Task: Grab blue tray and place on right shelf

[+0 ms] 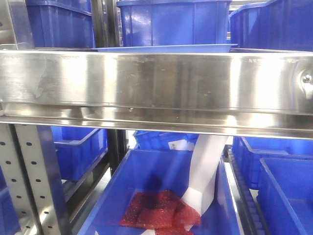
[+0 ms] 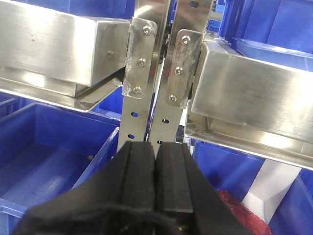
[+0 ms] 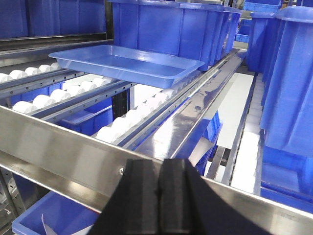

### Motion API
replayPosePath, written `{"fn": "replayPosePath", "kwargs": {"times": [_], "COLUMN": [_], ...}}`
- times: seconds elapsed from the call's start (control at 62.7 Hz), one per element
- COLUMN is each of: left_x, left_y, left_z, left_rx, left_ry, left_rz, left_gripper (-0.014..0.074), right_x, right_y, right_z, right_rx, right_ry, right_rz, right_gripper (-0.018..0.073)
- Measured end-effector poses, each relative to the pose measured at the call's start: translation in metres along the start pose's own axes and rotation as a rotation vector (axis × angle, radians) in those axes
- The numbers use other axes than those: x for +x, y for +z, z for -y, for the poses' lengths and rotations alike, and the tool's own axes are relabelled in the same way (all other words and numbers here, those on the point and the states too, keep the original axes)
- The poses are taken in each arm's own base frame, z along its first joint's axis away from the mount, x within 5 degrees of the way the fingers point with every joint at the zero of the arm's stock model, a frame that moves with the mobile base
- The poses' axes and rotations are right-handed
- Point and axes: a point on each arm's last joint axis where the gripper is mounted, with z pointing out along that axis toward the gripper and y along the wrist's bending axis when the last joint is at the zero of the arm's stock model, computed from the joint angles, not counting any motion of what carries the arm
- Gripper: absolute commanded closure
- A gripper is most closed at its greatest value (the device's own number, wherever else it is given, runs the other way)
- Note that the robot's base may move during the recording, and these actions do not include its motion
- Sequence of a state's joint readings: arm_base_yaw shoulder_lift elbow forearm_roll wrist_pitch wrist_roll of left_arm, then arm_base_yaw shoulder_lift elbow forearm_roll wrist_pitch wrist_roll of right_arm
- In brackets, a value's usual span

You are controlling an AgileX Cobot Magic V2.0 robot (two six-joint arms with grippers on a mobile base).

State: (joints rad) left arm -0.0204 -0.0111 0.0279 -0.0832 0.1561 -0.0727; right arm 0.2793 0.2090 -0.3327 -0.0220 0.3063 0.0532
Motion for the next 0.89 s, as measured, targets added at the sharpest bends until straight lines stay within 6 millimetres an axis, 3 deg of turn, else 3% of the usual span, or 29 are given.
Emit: {"fn": "replayPosePath", "kwargs": {"times": [0.207, 0.43, 0.701, 0.893], "left_x": [0.0, 0.0, 0.0, 0.0], "left_y": [0.0, 0.0, 0.0, 0.0], "left_z": [0.0, 0.0, 0.0, 0.0], "left_rx": [0.0, 0.0, 0.0, 0.0], "left_ry": [0.0, 0.0, 0.0, 0.0], "left_rz": [0.0, 0.0, -0.001, -0.001], "left_gripper": [0.0645, 0.0645, 0.0645, 0.0645], "right_x": [0.005, 0.034, 0.083, 0.089], "right_y": [0.002, 0.006, 0.0, 0.0], "right_z": [0.0, 0.011, 0.018, 0.019], "right_rx": [0.002, 0.145, 0.278, 0.282], "right_ry": [-0.004, 0.02, 0.046, 0.046], "right_rz": [-0.016, -0.024, 0.08, 0.082], "right_gripper": [0.0498, 0.0498, 0.0498, 0.0498]}}
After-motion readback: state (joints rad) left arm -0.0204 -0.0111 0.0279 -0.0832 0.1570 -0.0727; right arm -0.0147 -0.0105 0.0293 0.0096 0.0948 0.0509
